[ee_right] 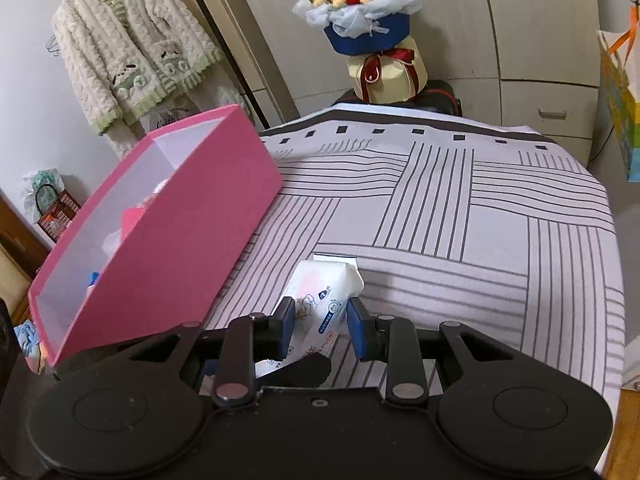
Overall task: Organize soft objects
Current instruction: 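Grasp the white tissue pack with the left tool while the right tool holds it, then carry the tissue pack over the pink box with the left tool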
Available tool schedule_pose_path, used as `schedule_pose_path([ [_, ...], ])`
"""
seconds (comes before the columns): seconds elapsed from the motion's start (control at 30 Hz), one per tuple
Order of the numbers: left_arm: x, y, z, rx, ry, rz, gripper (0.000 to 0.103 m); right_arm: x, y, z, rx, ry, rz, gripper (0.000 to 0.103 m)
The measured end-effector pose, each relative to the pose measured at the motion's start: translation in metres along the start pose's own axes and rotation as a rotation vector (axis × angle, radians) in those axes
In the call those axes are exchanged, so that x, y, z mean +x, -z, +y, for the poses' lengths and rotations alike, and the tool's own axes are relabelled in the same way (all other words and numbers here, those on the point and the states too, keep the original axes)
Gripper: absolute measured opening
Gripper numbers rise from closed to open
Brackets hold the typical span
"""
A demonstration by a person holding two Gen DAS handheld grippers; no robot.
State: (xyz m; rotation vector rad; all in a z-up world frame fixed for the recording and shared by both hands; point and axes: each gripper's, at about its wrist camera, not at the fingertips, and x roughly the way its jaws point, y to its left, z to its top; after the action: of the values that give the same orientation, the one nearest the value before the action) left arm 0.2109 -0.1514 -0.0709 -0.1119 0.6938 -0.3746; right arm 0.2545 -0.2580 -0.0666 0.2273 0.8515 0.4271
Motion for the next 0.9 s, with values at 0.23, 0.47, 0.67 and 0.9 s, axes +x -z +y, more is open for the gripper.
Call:
schedule_pose_path([
  [0.23, -0.036, 0.007, -0.008, 0.083, 0.032, -0.012, 0.038, -0.033, 0.023, 0.024, -0.028, 0.013, -0.045, 0.033],
  [0.47, -0.077, 0.024, -0.017, 0.192, 0.041, -0.035, 0.038, -0.065, 0.045, 0.052, -0.066, 0.022, -0.058, 0.033],
  [0.67, -0.111, 0.029, -0.017, 0.224, 0.057, -0.061, 0.038, -0.090, 0.060, 0.079, -0.096, 0.031, -0.088, 0.033],
  [0.9, -0.153, 0.029, -0.009, 0.240, 0.050, -0.119, 0.038, -0.115, 0.061, 0.118, -0.148, 0.031, -0.130, 0.033],
])
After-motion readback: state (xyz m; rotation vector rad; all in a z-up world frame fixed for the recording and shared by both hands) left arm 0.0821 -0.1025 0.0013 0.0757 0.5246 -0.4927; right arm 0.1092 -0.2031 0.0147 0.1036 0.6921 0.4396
